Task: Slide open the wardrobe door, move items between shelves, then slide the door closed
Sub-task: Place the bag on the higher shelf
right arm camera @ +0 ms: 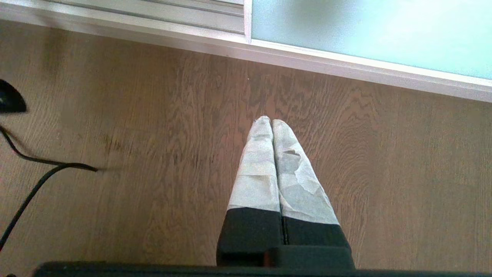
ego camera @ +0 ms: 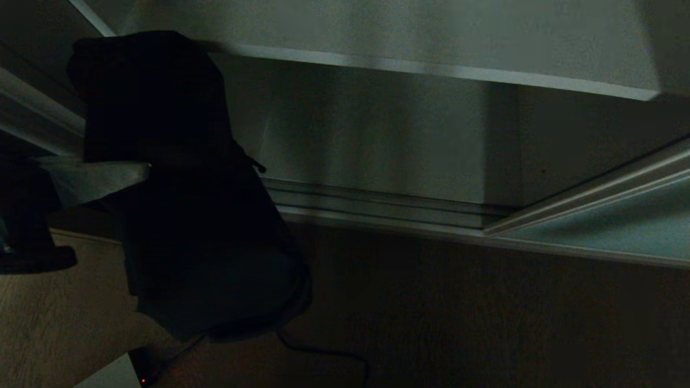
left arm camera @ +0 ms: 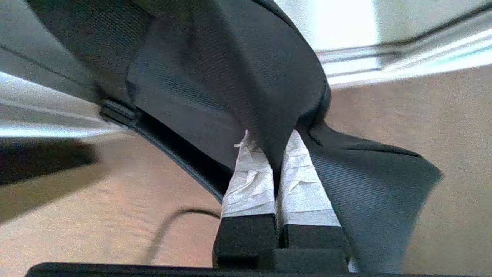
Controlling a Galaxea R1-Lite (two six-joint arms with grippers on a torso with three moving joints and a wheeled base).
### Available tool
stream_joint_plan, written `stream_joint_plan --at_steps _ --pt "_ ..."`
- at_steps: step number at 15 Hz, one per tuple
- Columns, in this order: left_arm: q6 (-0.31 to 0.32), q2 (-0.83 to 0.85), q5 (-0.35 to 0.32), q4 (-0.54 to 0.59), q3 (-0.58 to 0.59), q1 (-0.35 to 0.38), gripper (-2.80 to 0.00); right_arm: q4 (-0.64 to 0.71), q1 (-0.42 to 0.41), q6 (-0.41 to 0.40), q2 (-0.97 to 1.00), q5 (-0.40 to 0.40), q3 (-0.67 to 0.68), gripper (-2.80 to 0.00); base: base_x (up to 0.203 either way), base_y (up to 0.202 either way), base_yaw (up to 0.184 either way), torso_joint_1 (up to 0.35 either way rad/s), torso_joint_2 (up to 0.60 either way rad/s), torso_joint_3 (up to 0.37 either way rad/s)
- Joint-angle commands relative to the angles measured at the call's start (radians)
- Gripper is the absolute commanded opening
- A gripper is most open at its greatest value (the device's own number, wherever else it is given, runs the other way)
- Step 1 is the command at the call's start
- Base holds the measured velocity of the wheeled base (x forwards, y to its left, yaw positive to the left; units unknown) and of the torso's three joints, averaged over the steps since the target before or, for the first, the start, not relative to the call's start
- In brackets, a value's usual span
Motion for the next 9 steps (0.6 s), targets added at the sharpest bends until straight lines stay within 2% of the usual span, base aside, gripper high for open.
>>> stream_joint_plan --at_steps 1,9 --pt "-0.007 0.011 -0.01 0.003 -0.002 -0.001 -2.8 0.0 0.0 0.0 -0.002 0.0 0.0 -2.8 0.0 0.0 0.0 0.0 0.0 0.0" --pt "-0.041 -0.001 -0.039 0.01 -0.002 -0.002 -2.8 -0.002 0.0 0.0 -0.002 0.0 0.0 -2.8 0.0 0.0 0.0 0.001 0.0 0.004"
